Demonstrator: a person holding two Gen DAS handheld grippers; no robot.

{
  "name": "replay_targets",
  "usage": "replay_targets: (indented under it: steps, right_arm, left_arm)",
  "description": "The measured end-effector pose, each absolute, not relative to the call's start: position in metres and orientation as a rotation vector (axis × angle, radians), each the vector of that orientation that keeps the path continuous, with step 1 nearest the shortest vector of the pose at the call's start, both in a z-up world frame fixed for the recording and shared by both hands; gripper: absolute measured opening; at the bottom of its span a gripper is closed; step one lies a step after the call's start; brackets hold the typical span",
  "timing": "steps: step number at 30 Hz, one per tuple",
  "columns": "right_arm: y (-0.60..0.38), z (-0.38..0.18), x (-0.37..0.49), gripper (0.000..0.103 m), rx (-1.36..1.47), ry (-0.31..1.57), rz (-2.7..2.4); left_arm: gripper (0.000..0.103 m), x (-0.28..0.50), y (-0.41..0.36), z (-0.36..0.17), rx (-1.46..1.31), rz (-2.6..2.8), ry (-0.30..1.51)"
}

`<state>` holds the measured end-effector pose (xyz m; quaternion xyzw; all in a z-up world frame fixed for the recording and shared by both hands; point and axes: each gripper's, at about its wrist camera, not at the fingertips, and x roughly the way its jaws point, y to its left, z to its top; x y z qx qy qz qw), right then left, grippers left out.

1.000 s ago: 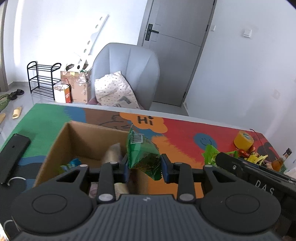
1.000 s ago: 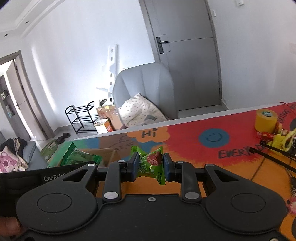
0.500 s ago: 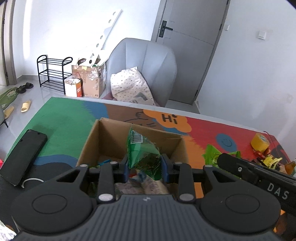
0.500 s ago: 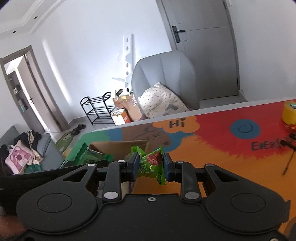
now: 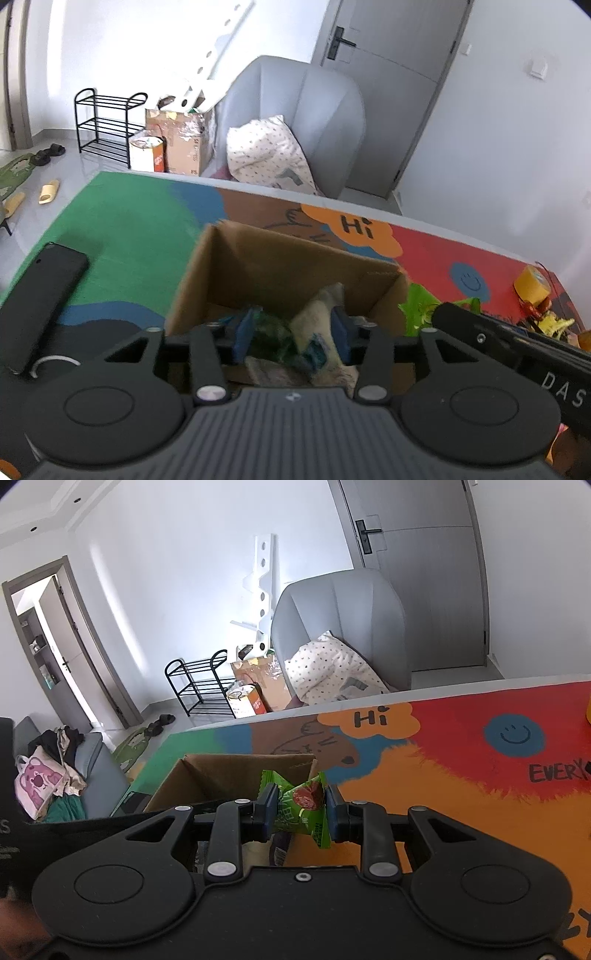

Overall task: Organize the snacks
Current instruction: 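Carry both green snacks over the box and open left tool to drop its bag, then open the right tool to drop the green-wrapped candy into the box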

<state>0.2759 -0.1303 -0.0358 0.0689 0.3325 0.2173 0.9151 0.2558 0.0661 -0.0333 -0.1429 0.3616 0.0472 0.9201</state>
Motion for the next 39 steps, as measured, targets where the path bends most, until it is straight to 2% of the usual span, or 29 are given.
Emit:
replay_targets:
  steps: [6,16,18,20,30,31,35,39]
  right_arm:
    - [-0.122,-0.034,0.275,0.026,0.149,0.68,0.471]
    - [-0.1,-0.031,0.276,0.026,0.139,0.689,0.514]
    - [-0.096,-0.031,0.277,0.026,0.139,0.692,0.522]
    - [-0.091,-0.031,0.276,0.026,0.136,0.694,0.531]
    - [-0.067,-0.033,0.276,0.026,0.141,0.705,0.58]
    - [-0.065,-0.034,0.276,0.027,0.145,0.705,0.59]
    - [-0.061,-0.037,0.275,0.045,0.15,0.725,0.595]
    - [-0.073,-0.037,0.274,0.052,0.164,0.731,0.557]
  left_arm:
    - [0.054,0.243,0.084,-0.026,-0.315,0.114,0.737]
    - [0.056,0.221,0.1,-0.013,-0.351,0.055,0.733]
    - [0.062,0.215,0.103,-0.007,-0.337,0.072,0.715]
    - [0.063,0.21,0.108,-0.004,-0.331,0.09,0.698]
    - [0.064,0.205,0.135,-0.016,-0.344,0.173,0.72]
    - [0.064,0.204,0.138,-0.016,-0.349,0.18,0.722]
    - [0.075,0.201,0.143,-0.018,-0.351,0.201,0.729]
    - [0.083,0.198,0.142,-0.019,-0.351,0.201,0.74]
